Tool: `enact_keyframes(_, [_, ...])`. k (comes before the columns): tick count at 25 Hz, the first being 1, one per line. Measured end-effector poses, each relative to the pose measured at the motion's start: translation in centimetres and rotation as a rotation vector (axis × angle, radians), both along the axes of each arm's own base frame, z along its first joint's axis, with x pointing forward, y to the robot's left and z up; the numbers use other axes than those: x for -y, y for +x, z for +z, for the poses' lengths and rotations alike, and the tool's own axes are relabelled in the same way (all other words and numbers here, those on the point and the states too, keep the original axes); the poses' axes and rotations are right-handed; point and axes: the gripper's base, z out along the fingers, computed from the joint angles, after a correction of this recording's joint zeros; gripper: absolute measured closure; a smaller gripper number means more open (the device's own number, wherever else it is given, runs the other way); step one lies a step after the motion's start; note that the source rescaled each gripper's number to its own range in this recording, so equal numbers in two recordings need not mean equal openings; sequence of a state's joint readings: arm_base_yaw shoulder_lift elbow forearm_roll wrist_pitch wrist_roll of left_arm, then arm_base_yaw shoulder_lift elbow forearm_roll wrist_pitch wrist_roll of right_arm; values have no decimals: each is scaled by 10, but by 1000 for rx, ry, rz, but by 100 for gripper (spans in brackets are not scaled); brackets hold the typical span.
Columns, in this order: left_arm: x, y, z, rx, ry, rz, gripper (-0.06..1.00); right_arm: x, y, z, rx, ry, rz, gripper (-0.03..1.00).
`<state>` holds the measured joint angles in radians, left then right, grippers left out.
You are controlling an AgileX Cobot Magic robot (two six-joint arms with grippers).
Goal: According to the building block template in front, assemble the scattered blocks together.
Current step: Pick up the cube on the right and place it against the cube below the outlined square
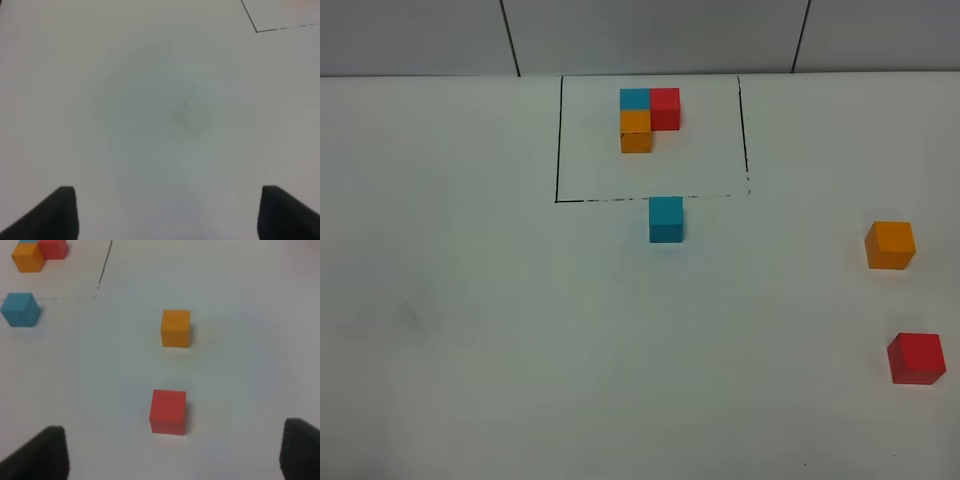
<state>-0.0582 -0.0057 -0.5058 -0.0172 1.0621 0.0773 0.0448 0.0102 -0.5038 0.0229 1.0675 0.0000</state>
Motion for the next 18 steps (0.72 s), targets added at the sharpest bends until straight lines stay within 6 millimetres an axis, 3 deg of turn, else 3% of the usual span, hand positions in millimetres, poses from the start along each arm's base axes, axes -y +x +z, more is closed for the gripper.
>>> enact_keyframes(3, [0, 0, 0, 0, 0, 0, 27, 1, 6, 0, -49, 18, -24, 24])
enact_keyframes(6, [0, 0, 0, 0, 0, 0, 27, 1, 26, 1, -200, 35, -61, 24])
enact_keyframes(10, [0, 0, 0, 0, -1, 1, 27, 1, 73, -5, -434, 1, -79, 23])
enact_keyframes(15, [0, 0, 0, 0, -1, 1, 27, -4, 137, -26, -674, -6, -66, 2])
enact_keyframes(18, [0, 0, 0, 0, -1, 0, 27, -7, 169, -36, -761, -1, -43, -2])
